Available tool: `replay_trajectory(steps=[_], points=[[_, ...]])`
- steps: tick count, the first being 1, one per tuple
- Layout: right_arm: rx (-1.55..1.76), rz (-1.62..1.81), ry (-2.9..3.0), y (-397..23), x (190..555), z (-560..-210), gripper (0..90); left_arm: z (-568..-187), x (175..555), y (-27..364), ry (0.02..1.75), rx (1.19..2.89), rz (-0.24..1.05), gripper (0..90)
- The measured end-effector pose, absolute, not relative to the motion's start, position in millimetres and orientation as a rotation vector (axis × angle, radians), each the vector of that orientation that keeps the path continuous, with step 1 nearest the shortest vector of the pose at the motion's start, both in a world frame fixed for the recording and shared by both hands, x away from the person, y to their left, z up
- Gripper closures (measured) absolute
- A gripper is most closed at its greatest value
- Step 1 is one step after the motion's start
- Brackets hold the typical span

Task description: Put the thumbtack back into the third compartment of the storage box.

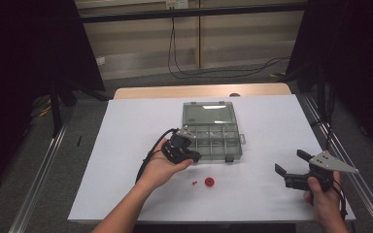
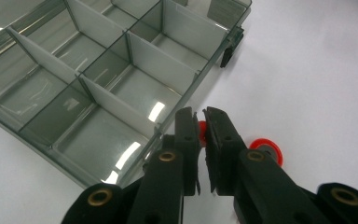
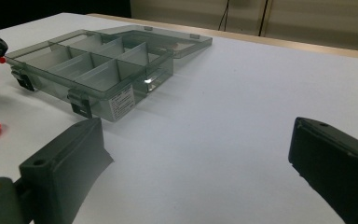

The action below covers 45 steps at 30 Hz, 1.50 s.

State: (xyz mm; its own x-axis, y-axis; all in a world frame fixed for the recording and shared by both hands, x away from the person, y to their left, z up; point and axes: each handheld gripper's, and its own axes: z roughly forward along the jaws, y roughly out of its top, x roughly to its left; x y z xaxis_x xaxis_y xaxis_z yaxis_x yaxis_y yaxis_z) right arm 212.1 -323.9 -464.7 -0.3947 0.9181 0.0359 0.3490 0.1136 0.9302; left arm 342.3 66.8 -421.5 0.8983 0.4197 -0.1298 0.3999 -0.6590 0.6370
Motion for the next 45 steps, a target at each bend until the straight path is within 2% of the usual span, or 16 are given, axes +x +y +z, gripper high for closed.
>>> replay_trajectory(steps=[24,45], points=[[1.228,1.272,1.817,-325,212,-465,3.3,-419,360,50,0.606,2.330,0.020,84.1],[1.232,1.278,1.815,-326,211,-464,3.3,-416,384,33,0.624,2.321,0.057,84.1]])
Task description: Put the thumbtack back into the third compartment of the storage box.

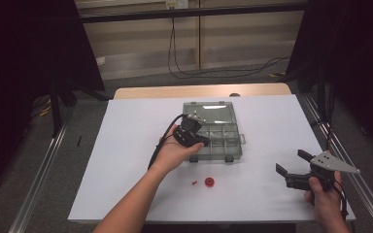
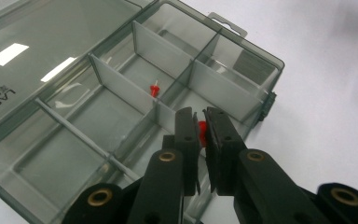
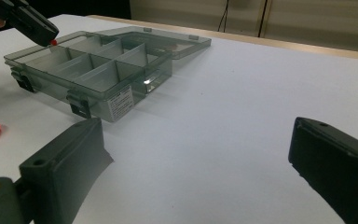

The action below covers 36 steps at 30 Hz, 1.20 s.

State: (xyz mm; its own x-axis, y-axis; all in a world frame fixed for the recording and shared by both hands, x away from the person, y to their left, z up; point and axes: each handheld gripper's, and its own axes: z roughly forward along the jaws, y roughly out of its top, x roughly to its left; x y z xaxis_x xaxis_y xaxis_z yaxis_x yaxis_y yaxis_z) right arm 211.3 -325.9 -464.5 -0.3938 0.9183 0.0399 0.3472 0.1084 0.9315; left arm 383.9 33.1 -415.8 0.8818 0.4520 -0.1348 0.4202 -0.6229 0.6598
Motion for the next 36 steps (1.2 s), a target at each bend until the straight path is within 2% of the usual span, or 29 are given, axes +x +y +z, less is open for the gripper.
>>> replay_trajectory(steps=[36], points=[[1.235,1.280,1.812,-327,212,-466,3.3,-425,416,3,0.675,2.309,0.057,84.0]])
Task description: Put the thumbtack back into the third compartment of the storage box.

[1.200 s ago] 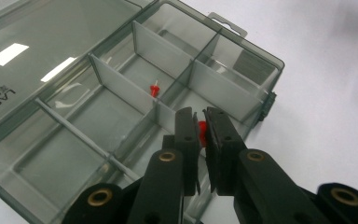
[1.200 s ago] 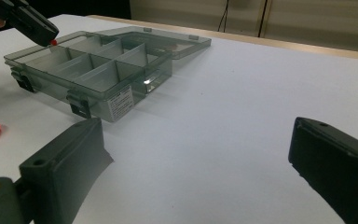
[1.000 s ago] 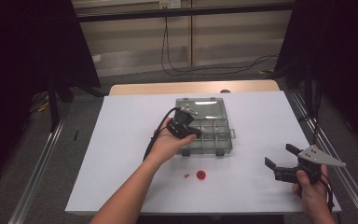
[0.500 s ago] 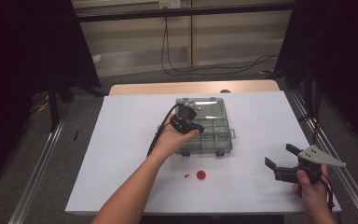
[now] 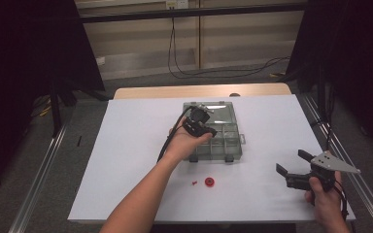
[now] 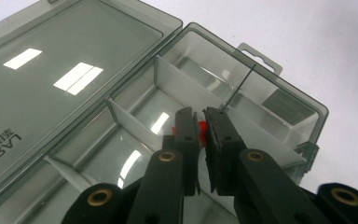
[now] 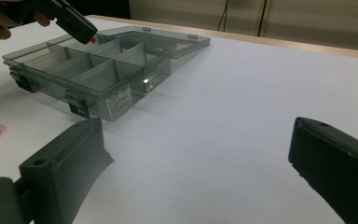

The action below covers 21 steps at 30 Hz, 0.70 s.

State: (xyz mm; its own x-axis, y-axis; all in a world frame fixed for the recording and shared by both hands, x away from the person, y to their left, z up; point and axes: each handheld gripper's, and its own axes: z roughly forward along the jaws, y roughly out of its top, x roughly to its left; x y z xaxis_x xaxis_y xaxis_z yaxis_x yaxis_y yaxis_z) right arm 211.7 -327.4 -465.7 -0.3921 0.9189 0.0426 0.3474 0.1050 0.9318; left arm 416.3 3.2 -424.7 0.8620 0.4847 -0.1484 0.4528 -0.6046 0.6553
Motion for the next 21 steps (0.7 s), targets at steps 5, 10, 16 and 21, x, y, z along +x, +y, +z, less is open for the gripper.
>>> replay_trajectory(steps=[5,10,16,21], points=[[1.236,1.277,1.813,-328,212,-466,3.3,-428,419,1,0.683,2.309,0.064,83.9],[1.237,1.276,1.818,-328,212,-467,3.3,-430,422,-3,0.688,2.308,0.052,83.7],[1.238,1.275,1.815,-328,212,-467,3.3,-433,424,-8,0.728,2.274,0.042,83.2],[1.245,1.276,1.811,-329,212,-467,3.3,-434,426,-6,0.735,2.271,0.061,74.1]])
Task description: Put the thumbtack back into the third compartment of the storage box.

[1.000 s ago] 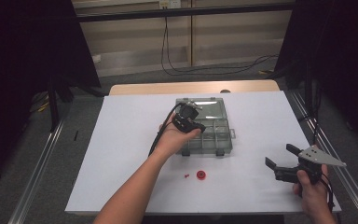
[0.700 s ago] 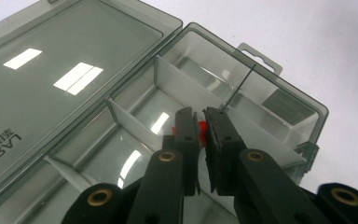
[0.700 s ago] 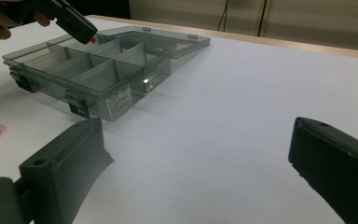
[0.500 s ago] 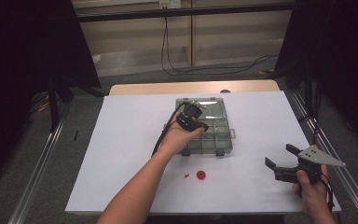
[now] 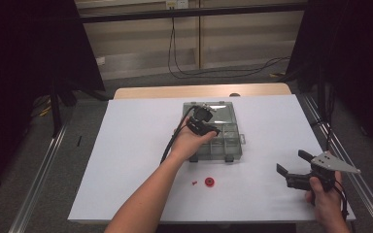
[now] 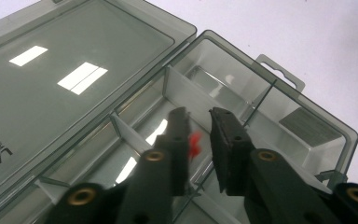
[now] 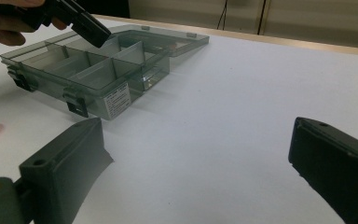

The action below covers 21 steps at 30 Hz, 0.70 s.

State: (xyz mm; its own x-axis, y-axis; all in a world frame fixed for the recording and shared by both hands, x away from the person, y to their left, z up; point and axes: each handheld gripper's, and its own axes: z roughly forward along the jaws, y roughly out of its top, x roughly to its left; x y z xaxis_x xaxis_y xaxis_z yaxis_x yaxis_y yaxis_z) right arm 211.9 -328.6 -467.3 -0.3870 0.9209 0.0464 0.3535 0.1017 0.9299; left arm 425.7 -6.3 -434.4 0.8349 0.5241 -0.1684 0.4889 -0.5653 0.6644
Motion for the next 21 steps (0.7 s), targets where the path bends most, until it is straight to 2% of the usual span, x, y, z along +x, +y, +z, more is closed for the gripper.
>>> replay_trajectory(steps=[5,8,12,21], points=[[1.247,1.278,1.809,-329,212,-468,3.3,-430,425,-3,0.746,2.244,0.069,61.7],[1.247,1.278,1.809,-329,212,-468,3.3,-428,423,-1,0.757,2.239,0.062,50.9],[1.241,1.274,1.814,-329,212,-468,3.3,-427,419,3,0.743,2.235,0.025,43.6],[1.240,1.274,1.816,-328,212,-467,3.3,-424,411,11,0.757,2.217,0.049,21.4]])
